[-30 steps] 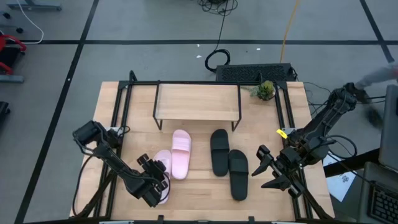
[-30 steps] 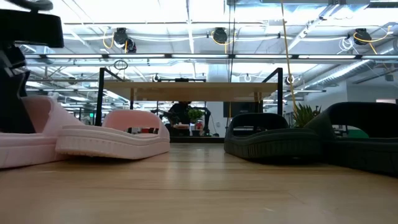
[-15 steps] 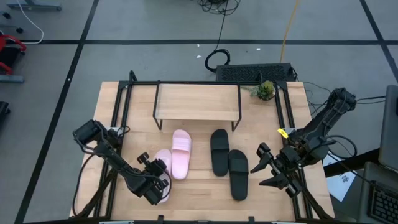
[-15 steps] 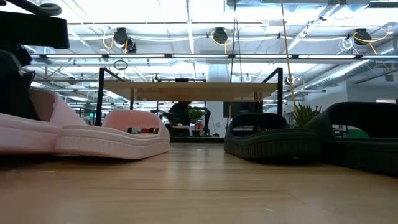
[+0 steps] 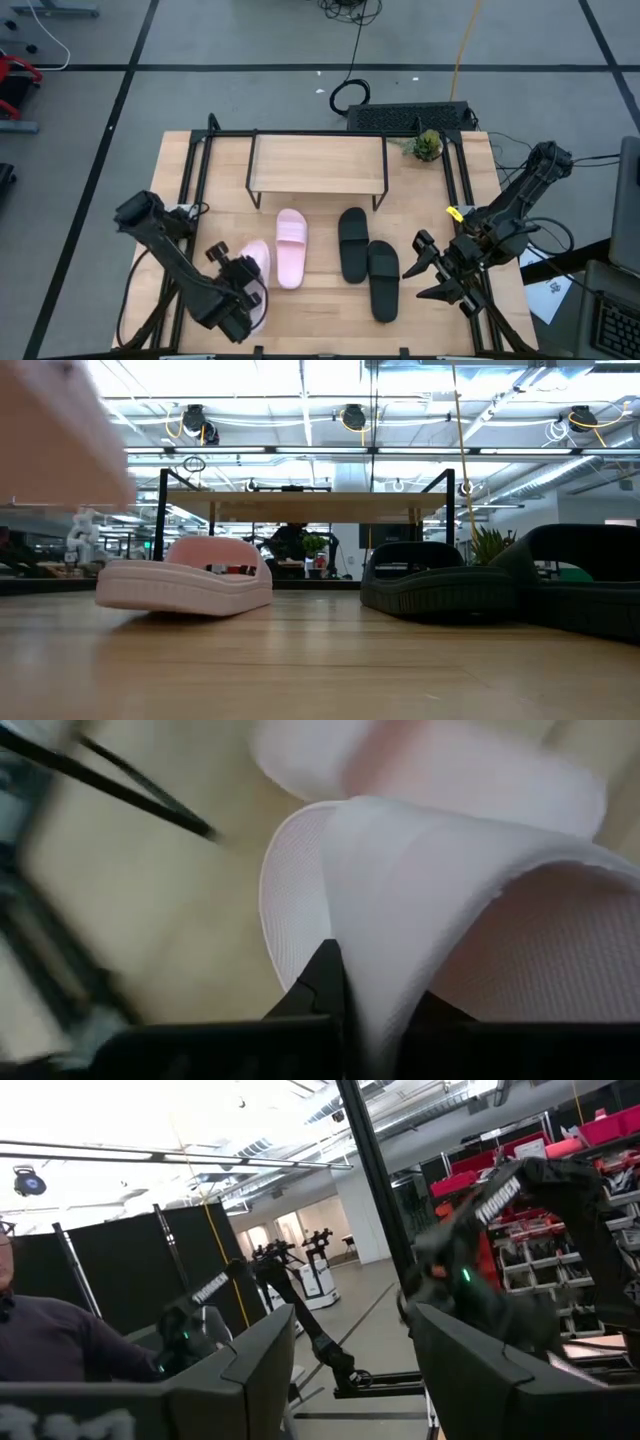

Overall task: Pick and place slides into the shelf
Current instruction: Put the left pink slides on the shelf

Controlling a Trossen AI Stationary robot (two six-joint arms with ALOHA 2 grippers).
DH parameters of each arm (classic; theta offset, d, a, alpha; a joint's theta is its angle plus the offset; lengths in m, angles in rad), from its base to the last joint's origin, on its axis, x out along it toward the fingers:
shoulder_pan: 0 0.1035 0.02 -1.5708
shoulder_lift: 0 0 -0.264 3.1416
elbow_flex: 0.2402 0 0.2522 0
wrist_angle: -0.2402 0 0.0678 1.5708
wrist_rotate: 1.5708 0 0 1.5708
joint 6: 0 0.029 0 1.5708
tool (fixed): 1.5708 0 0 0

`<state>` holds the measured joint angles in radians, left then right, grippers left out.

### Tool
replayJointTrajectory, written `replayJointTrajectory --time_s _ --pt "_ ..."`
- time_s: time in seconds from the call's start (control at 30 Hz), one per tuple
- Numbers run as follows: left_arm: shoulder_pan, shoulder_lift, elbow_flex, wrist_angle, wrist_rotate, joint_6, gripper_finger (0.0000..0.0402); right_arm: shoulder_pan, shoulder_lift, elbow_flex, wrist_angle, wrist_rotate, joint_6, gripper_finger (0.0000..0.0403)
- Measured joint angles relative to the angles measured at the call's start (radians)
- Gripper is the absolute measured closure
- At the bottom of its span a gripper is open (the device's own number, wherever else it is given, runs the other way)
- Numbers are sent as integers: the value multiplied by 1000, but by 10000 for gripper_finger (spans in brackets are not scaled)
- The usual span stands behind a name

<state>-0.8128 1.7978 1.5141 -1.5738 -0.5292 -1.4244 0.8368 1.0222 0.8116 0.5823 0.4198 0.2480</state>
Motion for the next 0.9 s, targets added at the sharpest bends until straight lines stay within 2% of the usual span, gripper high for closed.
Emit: replayJointTrajectory --time_s 0.13,0.27,0.5,0.63,0.77,0.9 --pt "33 -45 123 20 -158 165 401 0 0 0 -1 0 -6 209" --pt "137 -82 196 2 -271 352 401 0 1 0 -10 -1 -5 209" --pt "467 -157 230 5 -406 703 401 0 0 0 -31 1 3 209" --pt "652 -171 230 47 -383 969 401 0 0 0 -34 30 -17 209" --pt "786 -170 230 185 -329 1277 401 0 0 0 -34 130 -33 209" --pt "879 -172 230 320 -253 1494 401 0 0 0 -34 248 -52 209"
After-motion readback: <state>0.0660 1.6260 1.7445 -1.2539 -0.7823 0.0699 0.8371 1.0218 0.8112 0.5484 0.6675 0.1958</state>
